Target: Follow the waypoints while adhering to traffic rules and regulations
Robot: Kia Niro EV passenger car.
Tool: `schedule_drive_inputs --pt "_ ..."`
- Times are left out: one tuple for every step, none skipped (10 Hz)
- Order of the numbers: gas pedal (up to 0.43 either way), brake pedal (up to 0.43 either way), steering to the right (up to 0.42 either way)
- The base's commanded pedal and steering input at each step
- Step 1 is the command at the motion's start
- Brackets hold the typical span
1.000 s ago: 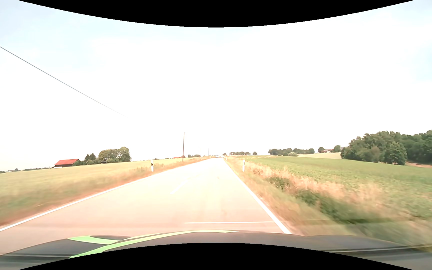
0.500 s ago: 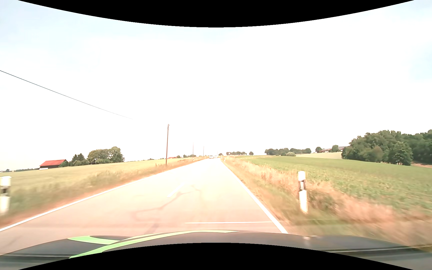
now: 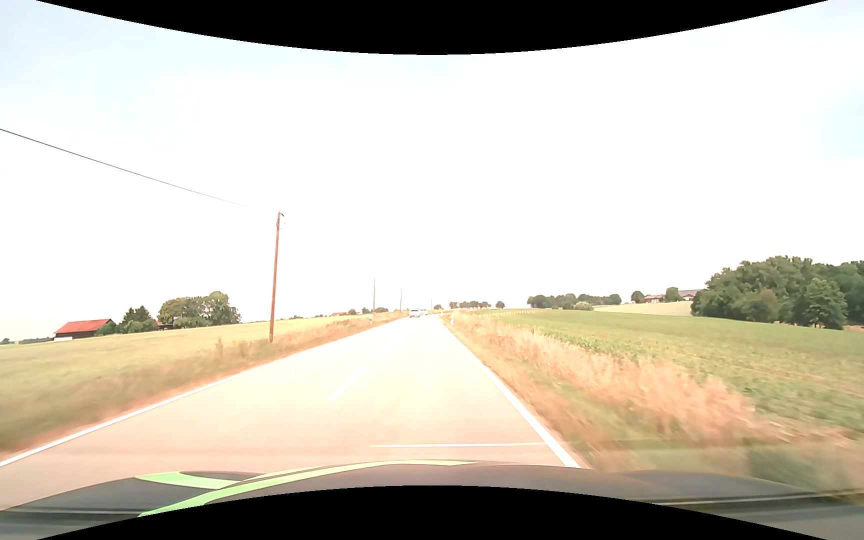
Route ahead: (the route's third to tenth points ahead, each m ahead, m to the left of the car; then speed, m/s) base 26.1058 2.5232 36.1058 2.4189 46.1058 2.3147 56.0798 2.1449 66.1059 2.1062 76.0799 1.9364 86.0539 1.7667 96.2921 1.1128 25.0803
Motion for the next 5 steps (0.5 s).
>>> schedule_drive_inputs --pt "0.098 0.0 0.001" --pt "0.087 0.0 0.001" --pt "0.079 0.0 0.001" --pt "0.059 0.0 0.0" --pt "0.008 0.0 -0.001"
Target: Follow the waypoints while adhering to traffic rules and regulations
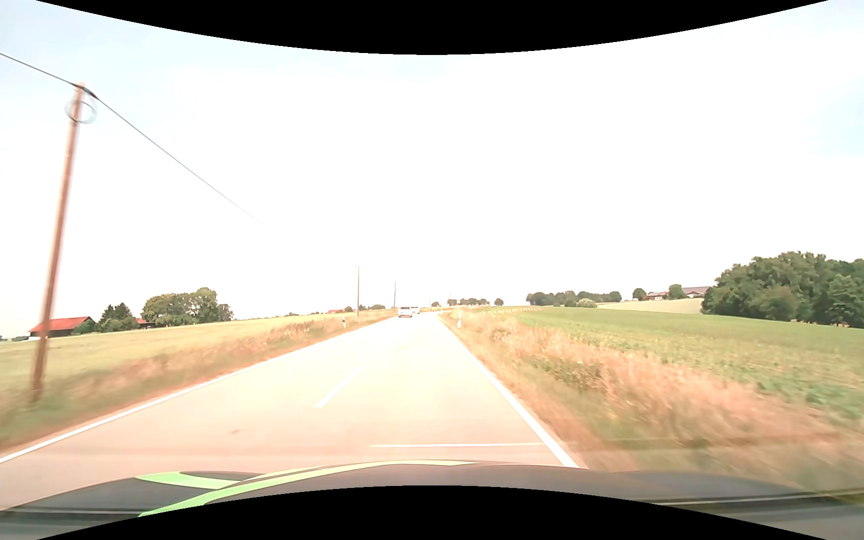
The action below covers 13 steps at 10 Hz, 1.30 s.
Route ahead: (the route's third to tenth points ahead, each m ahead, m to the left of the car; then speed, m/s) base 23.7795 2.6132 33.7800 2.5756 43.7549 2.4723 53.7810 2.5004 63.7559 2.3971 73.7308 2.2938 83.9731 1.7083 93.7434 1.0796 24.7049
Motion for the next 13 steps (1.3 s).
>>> schedule_drive_inputs --pt "0.0 0.0 -0.002" --pt "0.0 0.0 -0.003" --pt "0.0 0.0 -0.003" --pt "0.0 0.0 -0.003" --pt "0.0 0.0 -0.003" --pt "0.0 0.0 -0.003" --pt "0.0 0.0 -0.003" --pt "0.0 0.0 -0.003" --pt "0.0 0.0 -0.003" --pt "0.0 0.0 -0.003" --pt "0.0 0.0 -0.003" --pt "0.0 0.0 -0.003" --pt "0.02 0.0 -0.002"
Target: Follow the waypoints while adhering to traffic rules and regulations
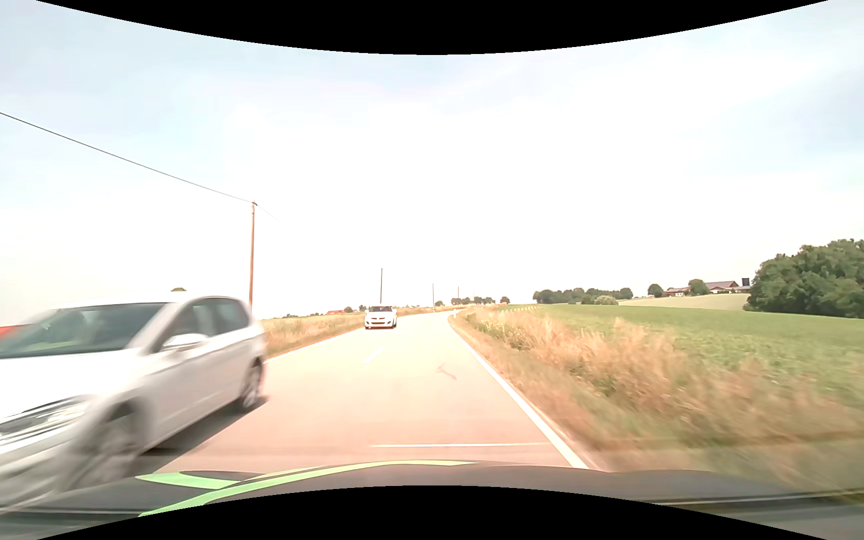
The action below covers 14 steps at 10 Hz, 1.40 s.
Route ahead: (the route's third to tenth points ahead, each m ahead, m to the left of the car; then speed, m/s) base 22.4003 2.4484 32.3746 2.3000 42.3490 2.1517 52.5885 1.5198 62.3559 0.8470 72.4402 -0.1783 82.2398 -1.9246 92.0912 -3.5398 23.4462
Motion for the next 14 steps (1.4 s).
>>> schedule_drive_inputs --pt "0.067 0.0 -0.002" --pt "0.067 0.0 -0.002" --pt "0.067 0.0 -0.002" --pt "0.079 0.0 -0.002" --pt "0.079 0.0 -0.002" --pt "0.087 0.0 -0.002" --pt "0.087 0.0 -0.002" --pt "0.098 0.0 -0.001" --pt "0.098 0.0 0.0" --pt "0.11 0.0 0.0" --pt "0.11 0.0 0.001" --pt "0.118 0.0 0.003" --pt "0.13 0.0 0.006" --pt "0.13 0.0 0.009"
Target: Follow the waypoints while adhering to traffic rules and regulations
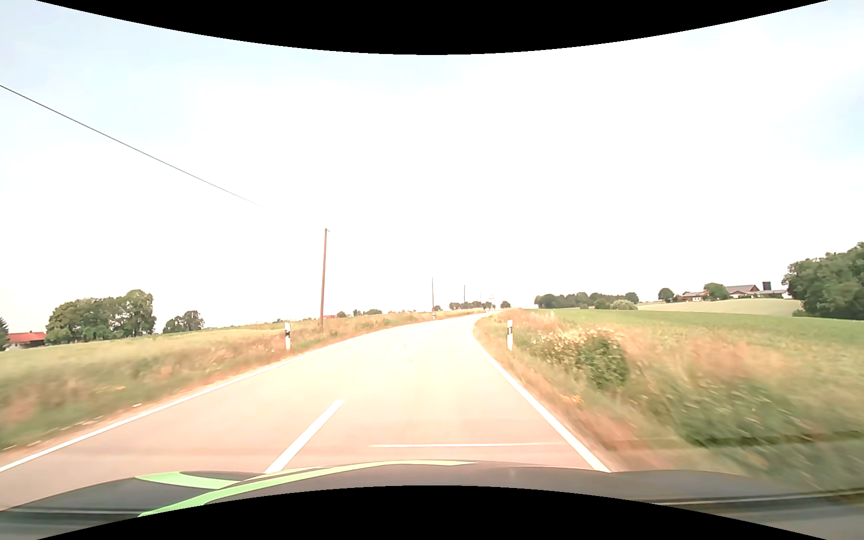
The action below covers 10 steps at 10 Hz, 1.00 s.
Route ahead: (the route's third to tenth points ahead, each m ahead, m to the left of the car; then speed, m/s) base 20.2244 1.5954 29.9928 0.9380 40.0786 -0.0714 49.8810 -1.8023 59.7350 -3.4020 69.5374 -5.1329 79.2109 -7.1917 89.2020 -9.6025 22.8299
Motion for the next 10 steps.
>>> schedule_drive_inputs --pt "0.13 0.0 0.012" --pt "0.13 0.0 0.014" --pt "0.13 0.0 0.015" --pt "0.13 0.0 0.017" --pt "0.13 0.0 0.017" --pt "0.13 0.0 0.018" --pt "0.138 0.0 0.018" --pt "0.138 0.0 0.018" --pt "0.15 0.0 0.018" --pt "0.15 0.0 0.02"
